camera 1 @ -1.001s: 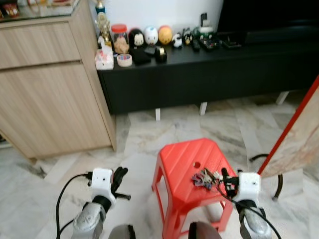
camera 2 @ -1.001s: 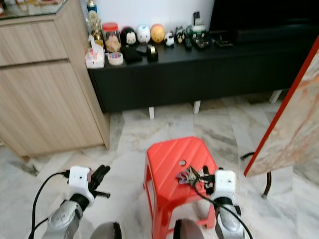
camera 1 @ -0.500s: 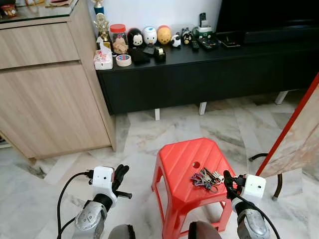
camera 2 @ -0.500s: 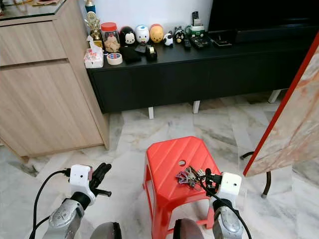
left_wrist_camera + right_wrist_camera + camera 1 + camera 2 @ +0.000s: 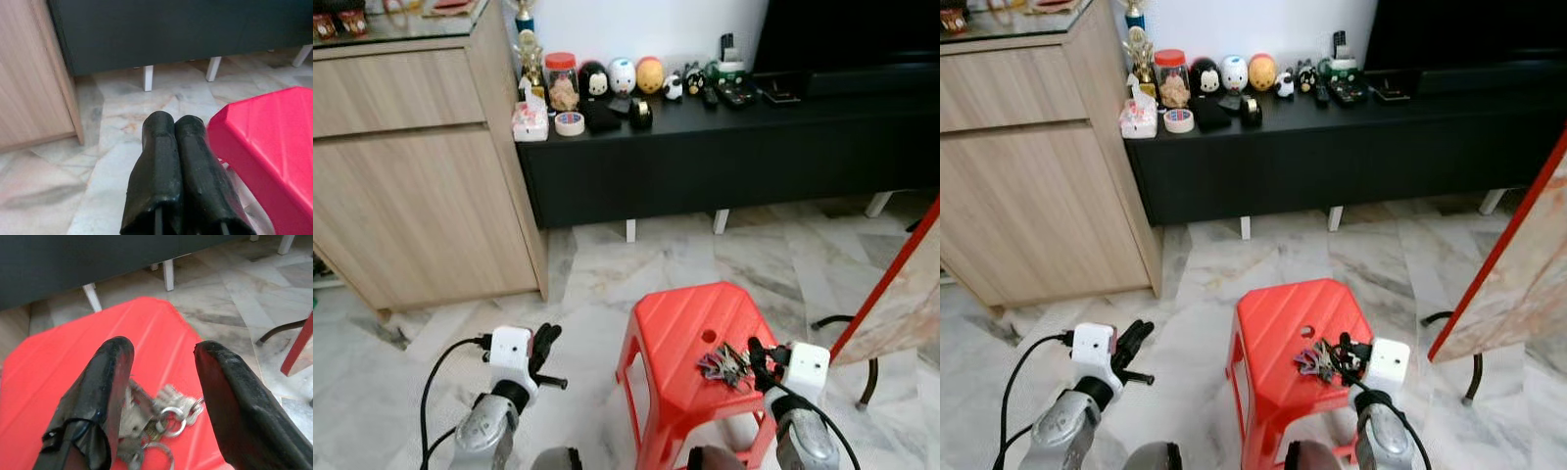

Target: Hang keys on a hook

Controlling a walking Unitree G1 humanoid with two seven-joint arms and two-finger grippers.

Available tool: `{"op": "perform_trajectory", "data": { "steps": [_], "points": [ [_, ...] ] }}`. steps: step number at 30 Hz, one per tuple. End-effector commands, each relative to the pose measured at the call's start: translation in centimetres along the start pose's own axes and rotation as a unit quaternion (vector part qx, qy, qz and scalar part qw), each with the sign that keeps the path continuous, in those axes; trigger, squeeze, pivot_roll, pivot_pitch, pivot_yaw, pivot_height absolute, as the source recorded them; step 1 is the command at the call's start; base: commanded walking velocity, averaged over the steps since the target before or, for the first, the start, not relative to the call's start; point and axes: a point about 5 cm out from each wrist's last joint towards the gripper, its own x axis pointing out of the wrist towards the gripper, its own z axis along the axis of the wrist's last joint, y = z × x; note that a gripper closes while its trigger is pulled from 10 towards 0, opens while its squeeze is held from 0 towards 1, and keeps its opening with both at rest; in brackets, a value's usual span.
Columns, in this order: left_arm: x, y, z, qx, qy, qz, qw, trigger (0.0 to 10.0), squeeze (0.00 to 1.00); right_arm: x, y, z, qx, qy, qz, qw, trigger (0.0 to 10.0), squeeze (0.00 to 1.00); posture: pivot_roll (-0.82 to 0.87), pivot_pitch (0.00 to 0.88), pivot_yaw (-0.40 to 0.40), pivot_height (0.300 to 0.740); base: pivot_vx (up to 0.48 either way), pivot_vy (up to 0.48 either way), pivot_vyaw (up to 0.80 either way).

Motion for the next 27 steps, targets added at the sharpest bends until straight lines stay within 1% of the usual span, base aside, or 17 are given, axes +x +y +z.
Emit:
{"op": "perform_trajectory", "data": {
  "steps": [1,5,7,8,9,10,12,14,17,18,19,20,21,22,23,27],
  "points": [
    [0.2,-0.5,-0.1,-0.004,0.001,-0.006,1.0,10.0,0.0,-0.1,-0.6,-0.3,-0.002,0.011,-0.01,1.0,10.0,0.0,-0.01,0.0,-0.021,0.615,0.364,0.0,0.0],
    [0.2,-0.5,-0.1,-0.004,0.002,-0.005,1.0,10.0,0.0,-0.1,-0.7,-0.3,-0.007,0.013,-0.01,1.0,10.0,0.0,-0.01,0.003,-0.023,0.615,0.352,0.0,0.0],
    [0.2,-0.5,-0.1,-0.003,0.0,-0.004,1.0,10.0,0.0,-0.1,-0.7,-0.3,-0.022,0.013,-0.004,1.0,10.0,0.0,-0.01,0.007,-0.023,0.615,0.0,0.0,0.0],
    [0.1,-0.5,-0.1,-0.003,0.0,-0.004,1.0,10.0,0.0,-0.1,-0.6,-0.2,-0.041,0.013,0.007,0.999,10.0,0.0,-0.01,0.007,-0.023,0.615,0.0,0.0,0.0],
    [0.1,-0.5,-0.1,-0.004,0.0,-0.003,1.0,10.0,0.0,-0.1,-0.5,-0.2,-0.053,0.012,0.014,0.998,10.0,0.0,-0.01,0.008,-0.024,0.615,0.0,0.0,0.0],
    [0.1,-0.5,-0.1,-0.004,0.0,-0.003,1.0,10.0,0.0,-0.1,-0.5,-0.2,-0.053,0.012,0.014,0.998,10.0,0.0,-0.01,0.008,-0.024,0.615,0.0,0.0,0.0],
    [0.1,-0.5,-0.2,-0.004,0.001,-0.003,1.0,10.0,0.0,-0.1,-0.3,-0.2,-0.082,0.012,0.032,0.996,10.0,0.0,-0.01,0.008,-0.024,0.615,0.0,0.0,0.0],
    [0.0,-0.4,-0.3,-0.004,0.003,-0.001,1.0,10.0,0.0,-0.2,0.0,0.0,-0.129,0.008,0.065,0.99,10.0,0.0,-0.01,0.011,-0.026,0.615,0.0,0.0,0.0],
    [-0.1,-0.3,-0.4,-0.004,0.004,0.0,1.0,10.0,0.0,-0.3,0.1,-0.1,-0.156,0.017,0.088,0.984,10.0,0.0,-0.02,0.013,-0.029,0.615,0.0,0.0,0.0],
    [-0.1,-0.3,-0.4,-0.004,0.005,0.001,1.0,10.0,0.0,-0.5,0.1,-0.2,-0.184,0.022,0.106,0.977,10.0,0.0,-0.02,0.013,-0.029,0.615,0.0,0.0,0.0],
    [-0.1,-0.3,-0.4,-0.004,0.005,0.001,1.0,10.0,0.0,-0.5,0.1,-0.3,-0.2,0.027,0.114,0.973,10.0,0.0,-0.02,0.013,-0.029,0.615,0.0,0.0,0.0],
    [-0.1,-0.3,-0.4,-0.004,0.006,0.001,1.0,10.0,0.0,-0.5,-0.1,-0.6,-0.23,0.046,0.121,0.965,10.0,0.0,-0.01,0.014,-0.028,0.615,0.0,0.0,0.0],
    [-0.1,-0.3,-0.4,-0.005,0.006,0.002,1.0,10.0,0.0,-0.5,-0.4,-0.6,-0.261,0.052,0.128,0.955,10.0,0.0,-0.01,0.014,-0.028,0.615,0.0,0.0,0.0],
    [-0.1,-0.3,-0.4,-0.005,0.006,0.002,1.0,10.0,0.0,-0.5,-0.4,-0.6,-0.261,0.052,0.128,0.955,10.0,0.0,-0.01,0.014,-0.028,0.615,0.0,0.0,0.0],
    [-0.1,-0.3,-0.5,-0.005,0.006,0.002,1.0,10.0,0.0,-0.5,-0.6,-0.6,-0.289,0.06,0.134,0.946,10.0,0.0,-0.01,0.014,-0.028,0.615,0.0,0.0,0.0],
    [-0.2,-0.4,-0.7,-0.004,0.013,0.0,1.0,10.0,0.0,-0.2,-0.9,-0.5,-0.341,0.079,0.145,0.925,10.0,0.0,-0.02,0.013,-0.027,0.615,0.0,0.0,0.0]
  ]
}}
